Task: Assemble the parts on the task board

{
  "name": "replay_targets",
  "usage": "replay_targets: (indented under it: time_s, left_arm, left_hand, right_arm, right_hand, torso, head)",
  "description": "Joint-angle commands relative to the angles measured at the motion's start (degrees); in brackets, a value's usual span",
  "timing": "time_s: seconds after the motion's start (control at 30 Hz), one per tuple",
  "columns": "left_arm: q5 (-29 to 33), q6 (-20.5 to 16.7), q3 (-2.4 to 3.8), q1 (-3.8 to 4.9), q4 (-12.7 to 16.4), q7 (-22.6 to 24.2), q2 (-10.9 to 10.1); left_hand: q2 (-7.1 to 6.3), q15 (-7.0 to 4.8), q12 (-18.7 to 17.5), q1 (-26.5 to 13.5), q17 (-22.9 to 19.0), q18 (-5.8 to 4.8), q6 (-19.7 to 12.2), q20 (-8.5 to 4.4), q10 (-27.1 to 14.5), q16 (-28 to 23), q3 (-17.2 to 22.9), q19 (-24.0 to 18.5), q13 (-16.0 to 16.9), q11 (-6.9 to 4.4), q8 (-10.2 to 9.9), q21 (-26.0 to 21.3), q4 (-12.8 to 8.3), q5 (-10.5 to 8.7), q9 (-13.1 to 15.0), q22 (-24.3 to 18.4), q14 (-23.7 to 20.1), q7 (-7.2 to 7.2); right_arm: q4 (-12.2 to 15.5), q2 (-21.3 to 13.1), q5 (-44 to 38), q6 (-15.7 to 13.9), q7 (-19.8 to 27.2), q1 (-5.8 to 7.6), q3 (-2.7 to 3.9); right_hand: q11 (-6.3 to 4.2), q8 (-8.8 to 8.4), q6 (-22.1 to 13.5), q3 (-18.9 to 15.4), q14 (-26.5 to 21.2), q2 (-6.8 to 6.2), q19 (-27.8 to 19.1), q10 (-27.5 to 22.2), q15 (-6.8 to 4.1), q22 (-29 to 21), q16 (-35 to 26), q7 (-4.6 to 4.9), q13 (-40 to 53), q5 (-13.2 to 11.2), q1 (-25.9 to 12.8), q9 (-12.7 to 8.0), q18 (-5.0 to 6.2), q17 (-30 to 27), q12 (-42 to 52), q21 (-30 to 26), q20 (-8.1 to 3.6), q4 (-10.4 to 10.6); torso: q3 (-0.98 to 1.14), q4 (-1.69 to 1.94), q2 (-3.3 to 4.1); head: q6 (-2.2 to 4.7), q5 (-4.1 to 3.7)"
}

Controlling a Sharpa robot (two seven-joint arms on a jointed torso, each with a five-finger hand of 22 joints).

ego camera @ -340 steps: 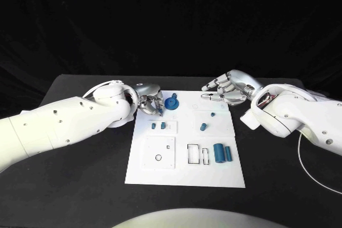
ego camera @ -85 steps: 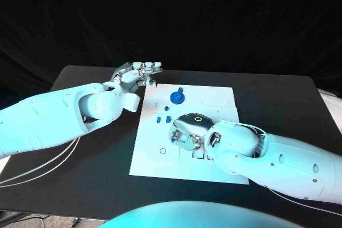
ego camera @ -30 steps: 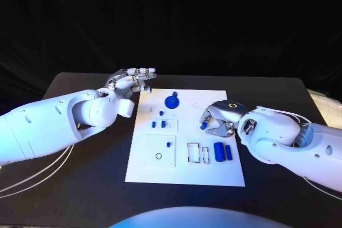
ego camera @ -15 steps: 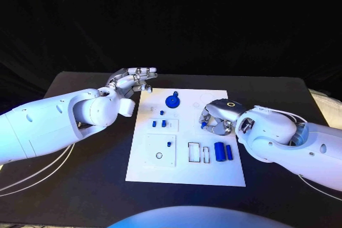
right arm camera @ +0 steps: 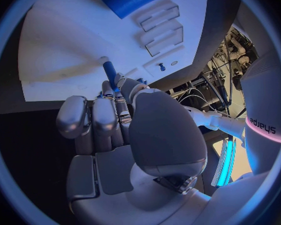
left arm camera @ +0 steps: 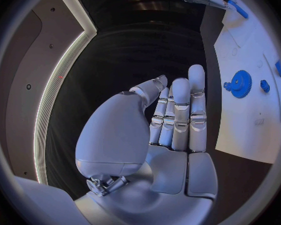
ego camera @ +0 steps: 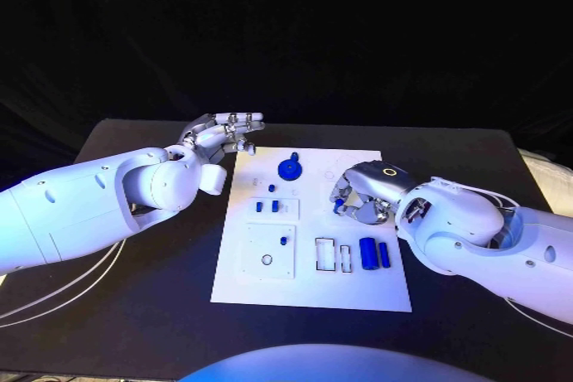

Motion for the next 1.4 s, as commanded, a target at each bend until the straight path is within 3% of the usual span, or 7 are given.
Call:
replay_targets:
  time_s: [0.03, 0.17, 0.4, 0.7, 0.77, 1.03, 1.4]
  left_arm:
    - [-0.3, 1.1, 0.03, 0.02, 0.0, 0.1, 0.1]
    - [-0.3, 1.0, 0.03, 0.02, 0.0, 0.2, 0.1]
    - [-0.3, 1.1, 0.03, 0.02, 0.0, 0.2, 0.2]
    - [-0.3, 1.2, 0.03, 0.01, 0.0, 0.2, 0.4]
    - [-0.3, 1.2, 0.03, 0.01, 0.0, 0.2, 0.4]
    - [-0.3, 1.3, 0.04, 0.01, 0.0, 0.2, 0.6]
    - [-0.3, 1.3, 0.04, 0.01, -0.1, 0.2, 0.6]
  left_hand:
    - [0.32, -0.14, 0.3, 0.2, 0.0, 0.51, -0.4, 0.00, -0.4, 0.0, -0.4, -0.5, -0.1, -0.10, -0.2, -0.4, -0.1, -0.15, -0.1, -0.1, -0.4, 0.05]
    - [0.32, -0.14, 0.3, 0.2, 0.0, 0.51, -0.4, 0.00, -0.4, 0.0, -0.4, -0.5, -0.1, -0.10, -0.2, -0.4, -0.1, -0.15, -0.1, -0.1, -0.4, 0.05]
    - [0.35, -0.12, 0.3, 0.2, -0.2, 0.52, -0.5, 0.02, -0.5, -0.1, -0.5, -0.5, -0.1, -0.09, -0.2, -0.4, -0.1, -0.16, -0.1, -0.1, -0.5, 0.07]
    - [0.35, -0.12, 0.3, 0.2, -0.2, 0.52, -0.5, 0.02, -0.5, -0.1, -0.5, -0.5, -0.1, -0.09, -0.2, -0.4, -0.1, -0.16, -0.1, -0.1, -0.5, 0.07]
    - [0.35, -0.12, 0.3, 0.2, -0.2, 0.52, -0.5, 0.02, -0.5, -0.1, -0.5, -0.5, -0.1, -0.09, -0.2, -0.4, -0.1, -0.16, -0.1, -0.1, -0.5, 0.07]
    - [0.35, -0.12, 0.3, 0.2, -0.2, 0.52, -0.5, 0.02, -0.5, -0.1, -0.5, -0.5, -0.1, -0.09, -0.2, -0.4, -0.1, -0.16, -0.1, -0.1, -0.5, 0.07]
    - [0.35, -0.12, 0.3, 0.2, -0.2, 0.52, -0.5, 0.02, -0.5, -0.1, -0.5, -0.5, -0.1, -0.09, -0.2, -0.4, -0.1, -0.16, -0.1, -0.1, -0.5, 0.07]
  right_arm:
    - [2.0, -0.6, 1.1, -3.9, 1.3, 0.31, 0.26]
    - [4.8, -0.7, 2.6, -5.2, 2.4, 0.62, 0.50]
    - [5.6, 2.8, 4.6, -5.2, 4.0, -0.40, 0.39]
    - [3.2, 9.4, 4.8, -3.6, 5.7, -3.47, -0.57]
    - [2.5, 10.4, 4.8, -3.2, 6.0, -4.11, -0.88]
    - [-0.3, 13.2, 4.8, -1.9, 6.8, -6.52, -1.63]
    - [-1.7, 13.7, 4.3, -0.4, 6.6, -7.62, -1.74]
  right_hand:
    - [-1.49, -0.36, 0.1, 0.4, 1.5, 0.99, 0.3, 1.8, -0.22, 0.1, 0.3, 0.54, -0.1, 0.4, 1.1, -0.2, -1.03, 0.1, -0.4, 0.4, -0.08, -0.2]
    - [-1.43, -0.43, 0.0, 0.6, 1.6, 0.89, 0.5, 1.8, -0.18, 0.4, 0.6, 0.61, -0.1, 0.4, 1.1, -0.2, -1.08, 0.4, -0.6, 0.6, -0.06, -0.3]
    - [-1.33, -0.51, 0.0, 0.8, 1.6, 0.80, 0.5, 1.8, -0.11, 0.5, 0.6, 0.75, -0.2, 0.5, 1.1, -0.1, -1.09, 0.4, -0.8, 0.7, -0.01, -0.5]
    - [-1.21, -0.66, -0.1, 1.1, 1.5, 0.76, 0.4, 1.8, -0.02, 0.4, 0.6, 0.90, -0.2, 0.6, 1.0, -0.1, -1.07, 0.3, -1.2, 0.7, 0.06, -0.8]
    - [-1.21, -0.66, -0.1, 1.1, 1.5, 0.76, 0.4, 1.8, -0.02, 0.4, 0.6, 0.90, -0.2, 0.6, 1.0, -0.1, -1.07, 0.3, -1.2, 0.7, 0.07, -0.8]
    - [-1.16, -0.72, -0.1, 1.2, 1.5, 0.78, 0.3, 1.7, 0.03, 0.4, 0.6, 0.96, -0.2, 0.7, 1.0, -0.1, -1.06, 0.3, -1.3, 0.7, 0.11, -0.9]
    - [-1.10, -0.79, -0.1, 1.3, 1.5, 0.77, 0.3, 1.7, 0.07, 0.4, 0.6, 1.02, -0.2, 0.7, 0.9, -0.1, -1.05, 0.4, -1.5, 0.7, 0.14, -1.0]
  torso:
    - [-0.02, -0.08, -0.05]
    - [-0.01, 0.03, 0.05]
    - [-0.13, 0.15, -0.03]
    - [-0.16, 0.14, 0.00]
    - [-0.25, 0.16, -0.01]
    - [-0.06, -0.04, 0.07]
    - [-0.02, -0.01, 0.03]
  head:
    - [0.04, 0.13]
    - [0.09, 0.23]
    - [-0.13, 0.70]
    - [-0.55, 1.57]
    - [-0.60, 1.75]
    - [-0.83, 2.33]
    - [-1.12, 2.53]
